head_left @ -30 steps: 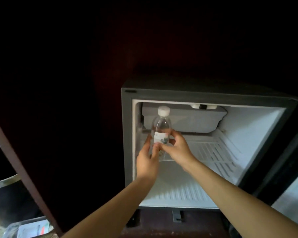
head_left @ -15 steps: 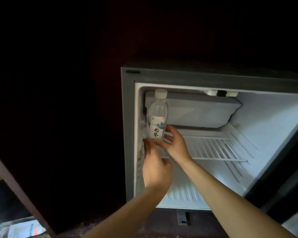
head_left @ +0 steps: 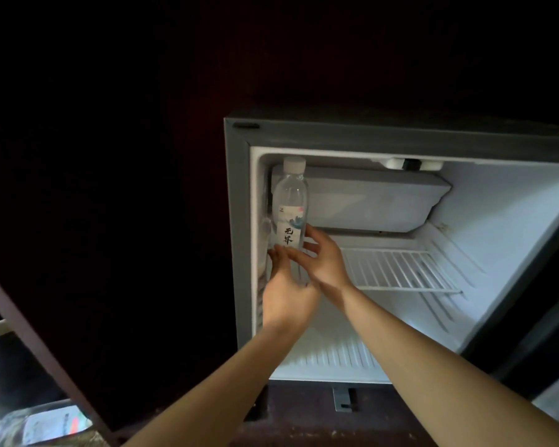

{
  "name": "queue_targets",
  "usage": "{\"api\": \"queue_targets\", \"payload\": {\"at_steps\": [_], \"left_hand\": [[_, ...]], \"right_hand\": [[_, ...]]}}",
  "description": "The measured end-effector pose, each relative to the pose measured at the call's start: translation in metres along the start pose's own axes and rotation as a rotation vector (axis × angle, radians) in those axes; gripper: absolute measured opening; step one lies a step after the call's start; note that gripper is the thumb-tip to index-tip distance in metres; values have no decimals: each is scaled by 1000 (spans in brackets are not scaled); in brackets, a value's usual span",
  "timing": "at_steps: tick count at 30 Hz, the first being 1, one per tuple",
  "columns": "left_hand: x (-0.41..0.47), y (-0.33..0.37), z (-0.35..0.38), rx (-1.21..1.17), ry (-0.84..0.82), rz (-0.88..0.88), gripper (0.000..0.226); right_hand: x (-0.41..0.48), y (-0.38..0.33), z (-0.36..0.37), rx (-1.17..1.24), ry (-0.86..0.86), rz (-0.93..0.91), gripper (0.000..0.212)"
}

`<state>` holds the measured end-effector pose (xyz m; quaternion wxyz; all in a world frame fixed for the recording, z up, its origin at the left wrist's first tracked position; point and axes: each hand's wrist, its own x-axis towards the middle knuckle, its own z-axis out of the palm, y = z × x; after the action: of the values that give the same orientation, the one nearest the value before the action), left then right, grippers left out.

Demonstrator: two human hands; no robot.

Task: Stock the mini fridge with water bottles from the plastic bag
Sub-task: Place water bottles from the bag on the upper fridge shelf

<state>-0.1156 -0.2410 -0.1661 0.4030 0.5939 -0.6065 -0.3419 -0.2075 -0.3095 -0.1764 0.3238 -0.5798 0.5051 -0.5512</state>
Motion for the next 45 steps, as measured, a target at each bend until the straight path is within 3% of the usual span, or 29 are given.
{"api": "queue_targets", "payload": {"at_steps": [9, 22, 27, 30, 32, 36, 39, 45], "left_hand": [[9, -2, -11, -117, -61, -52, 67], [7, -17, -4, -121, -27, 39, 69], [-30, -56, -24, -190, -4, 276, 61], [-52, -96, -40, -140, 10, 255, 56], [-62, -116, -48, -149, 4, 208, 55], [-80, -148, -57, -247, 47, 44, 50], [-99, -172, -66, -317, 41, -56, 46], [-158, -236, -109, -402, 210, -269, 45]], "right_hand": [[-2, 2, 2, -64, 47, 42, 44], [-2, 1, 0, -56, 49, 119, 41], [-18, 7, 9, -493, 187, -85, 41], [-43, 18, 18, -873, 348, -284, 39], [-64, 26, 26, -951, 413, -365, 40], [-112, 41, 46, -787, 347, -318, 44], [-163, 50, 76, -510, 144, -210, 48], [-263, 77, 146, -145, -50, 47, 32]]}}
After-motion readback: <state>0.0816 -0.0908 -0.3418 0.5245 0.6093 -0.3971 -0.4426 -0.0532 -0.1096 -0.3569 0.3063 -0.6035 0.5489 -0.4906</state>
